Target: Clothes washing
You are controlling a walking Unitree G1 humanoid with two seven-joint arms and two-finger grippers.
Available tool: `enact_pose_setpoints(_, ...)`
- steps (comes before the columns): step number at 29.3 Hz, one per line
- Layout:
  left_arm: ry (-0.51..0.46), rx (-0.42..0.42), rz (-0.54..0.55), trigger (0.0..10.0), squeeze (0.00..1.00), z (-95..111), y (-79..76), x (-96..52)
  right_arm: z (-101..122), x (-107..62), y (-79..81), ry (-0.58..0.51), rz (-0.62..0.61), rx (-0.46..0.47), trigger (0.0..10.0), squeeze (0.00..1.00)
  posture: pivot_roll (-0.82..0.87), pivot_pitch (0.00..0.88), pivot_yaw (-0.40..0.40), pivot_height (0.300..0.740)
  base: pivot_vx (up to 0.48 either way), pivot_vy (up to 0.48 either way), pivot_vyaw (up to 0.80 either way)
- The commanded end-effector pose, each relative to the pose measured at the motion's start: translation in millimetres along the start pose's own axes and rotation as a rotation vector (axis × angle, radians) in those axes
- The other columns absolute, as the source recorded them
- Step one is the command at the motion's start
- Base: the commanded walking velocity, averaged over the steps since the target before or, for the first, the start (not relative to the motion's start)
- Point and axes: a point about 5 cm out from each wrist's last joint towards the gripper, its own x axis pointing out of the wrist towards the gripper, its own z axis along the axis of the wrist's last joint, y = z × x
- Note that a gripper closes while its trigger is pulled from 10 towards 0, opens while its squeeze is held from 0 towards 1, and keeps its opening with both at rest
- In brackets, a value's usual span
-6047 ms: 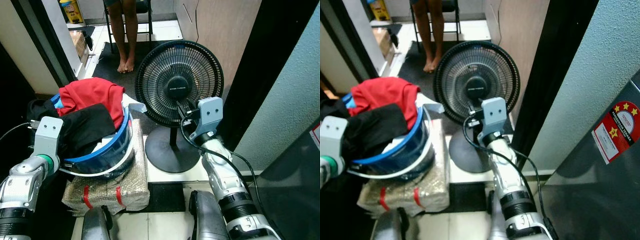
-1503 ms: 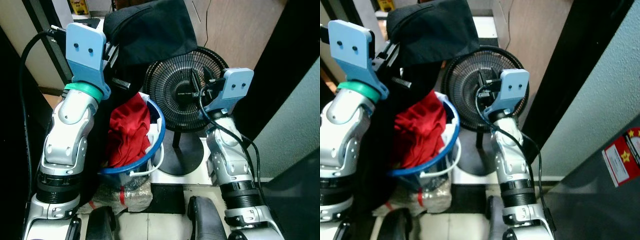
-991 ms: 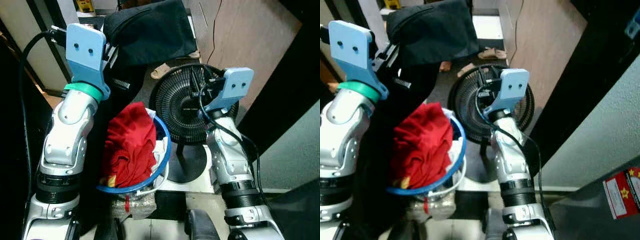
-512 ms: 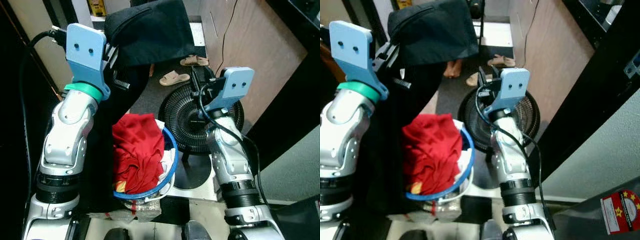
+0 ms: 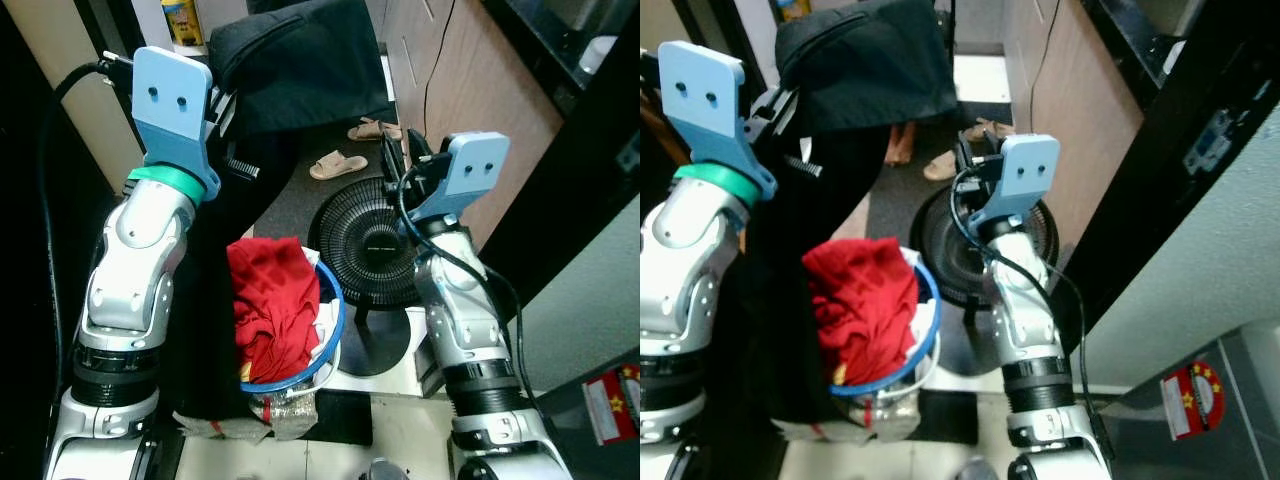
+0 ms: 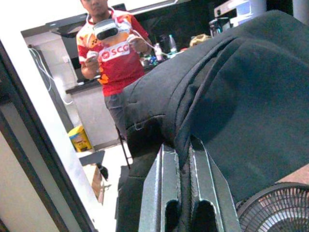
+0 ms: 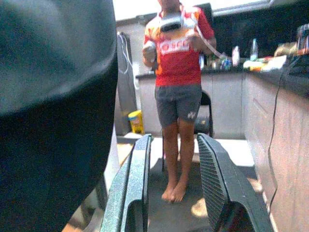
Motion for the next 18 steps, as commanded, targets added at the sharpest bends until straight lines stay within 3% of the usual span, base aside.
enact_pose_setpoints(1,-0.029,0.011,0.007,10.0,0.0,8,2.4,1.3,13,5.3,-4.0,-0.046,-0.013,-0.012,10.0,0.0,0.01,0.0,0.045,0.716,0.0,0.0,0.0)
enact_pose_setpoints(3,-0.049,0.016,0.015,10.0,0.0,14,5.6,3.4,41,16.3,-10.1,-0.137,-0.024,-0.026,10.0,0.0,0.01,0.0,0.045,0.726,0.0,0.0,0.0)
enact_pose_setpoints(4,-0.049,0.016,0.015,10.0,0.0,14,5.6,3.4,41,16.3,-10.1,-0.137,-0.024,-0.026,10.0,0.0,0.01,0.0,0.045,0.726,0.0,0.0,0.0)
enact_pose_setpoints(6,-0.069,0.019,0.022,10.0,0.0,21,8.6,5.4,64,23.3,-10.7,-0.214,-0.027,-0.031,10.0,0.0,0.01,0.0,0.045,0.736,0.0,0.0,0.0)
enact_pose_setpoints(8,-0.069,0.019,0.022,10.0,0.0,21,8.6,5.4,64,23.3,-10.7,-0.214,-0.027,-0.031,10.0,0.0,0.01,0.0,0.045,0.736,0.0,0.0,0.0)
enact_pose_setpoints(11,-0.085,0.021,0.029,10.0,0.0,26,11.6,7.5,84,27.8,-7.9,-0.28,-0.028,-0.013,10.0,0.0,0.02,0.0,0.046,0.74,0.0,0.0,0.0)
enact_pose_setpoints(18,-0.078,0.016,0.019,10.0,0.0,24,8.9,8.4,93,29.1,-1.7,-0.318,-0.022,0.03,10.0,0.0,0.01,0.0,0.049,0.74,0.0,0.0,0.0)
